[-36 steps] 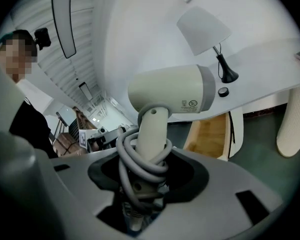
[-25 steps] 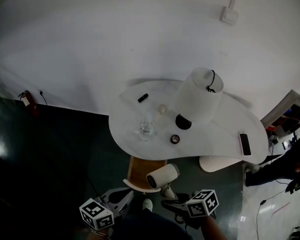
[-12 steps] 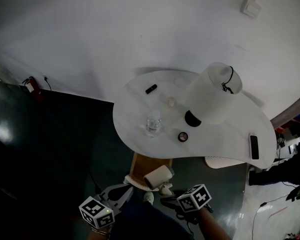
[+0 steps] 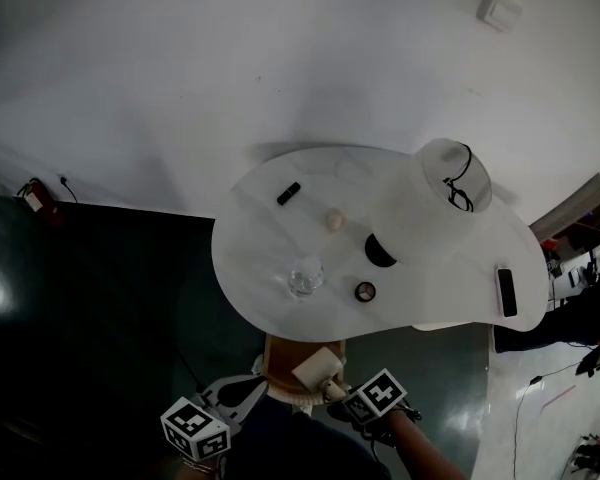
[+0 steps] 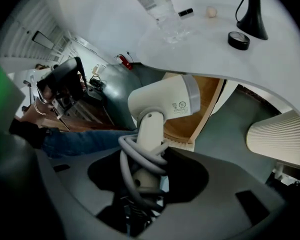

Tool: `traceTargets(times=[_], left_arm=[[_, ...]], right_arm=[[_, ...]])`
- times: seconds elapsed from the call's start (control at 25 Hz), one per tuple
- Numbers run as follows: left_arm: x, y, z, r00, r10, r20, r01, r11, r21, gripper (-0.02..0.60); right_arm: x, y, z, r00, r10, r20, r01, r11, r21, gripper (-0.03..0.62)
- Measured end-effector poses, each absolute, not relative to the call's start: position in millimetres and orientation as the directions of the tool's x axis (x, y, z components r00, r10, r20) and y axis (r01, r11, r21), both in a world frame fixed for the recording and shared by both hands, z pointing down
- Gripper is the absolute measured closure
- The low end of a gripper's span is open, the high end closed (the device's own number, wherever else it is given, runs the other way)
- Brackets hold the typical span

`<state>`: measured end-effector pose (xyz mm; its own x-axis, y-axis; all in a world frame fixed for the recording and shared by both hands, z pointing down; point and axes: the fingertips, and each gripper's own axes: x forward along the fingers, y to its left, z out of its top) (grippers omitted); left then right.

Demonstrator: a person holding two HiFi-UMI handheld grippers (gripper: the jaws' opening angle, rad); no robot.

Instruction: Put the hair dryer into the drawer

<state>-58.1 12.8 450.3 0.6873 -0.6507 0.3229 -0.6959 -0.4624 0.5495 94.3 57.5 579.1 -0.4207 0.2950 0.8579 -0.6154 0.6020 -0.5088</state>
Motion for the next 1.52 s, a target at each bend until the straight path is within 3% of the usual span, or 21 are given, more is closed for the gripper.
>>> traceTargets(times=[0.4,0.92,1.12,1.32,1.52], left_arm=[[-89.7,-27.7,471.4,0.76,-0.539,0.363,-0.636,-0.504,0.584,0.574],[-107.4,-45.3,500.6,0.812,-0.434,0.39,-0.578,-0.511,0.636,0.574],[-115.4,-43.0,507.5,0.822,-0.406,0.399,-0.566,-0.508,0.649,0.574],[-118.7,-39.9,516.3,0.833,-0.38,0.402,-0.551,-0.5,0.669,0.574],[-125.3,-37.2,522.6,0.836,-0.372,0.404,-0.546,-0.485,0.683,0.574]], right_arm=[[62.1,32.0,607.3,-0.343,0.308,0.887,-0.659,0.594,-0.461,0.372],[7.6,1.1,647.5,-0.365,0.23,0.902,-0.688,0.586,-0.428,0.372],[41.4,9.7,661.5,-0.129,0.28,0.951,-0.735,0.617,-0.281,0.372],[22.8,-3.3,678.4,-0.158,0.179,0.971,-0.692,0.681,-0.239,0.372],[20.8,-12.0,689.5,-0.134,0.111,0.985,-0.733,0.658,-0.174,0.372]])
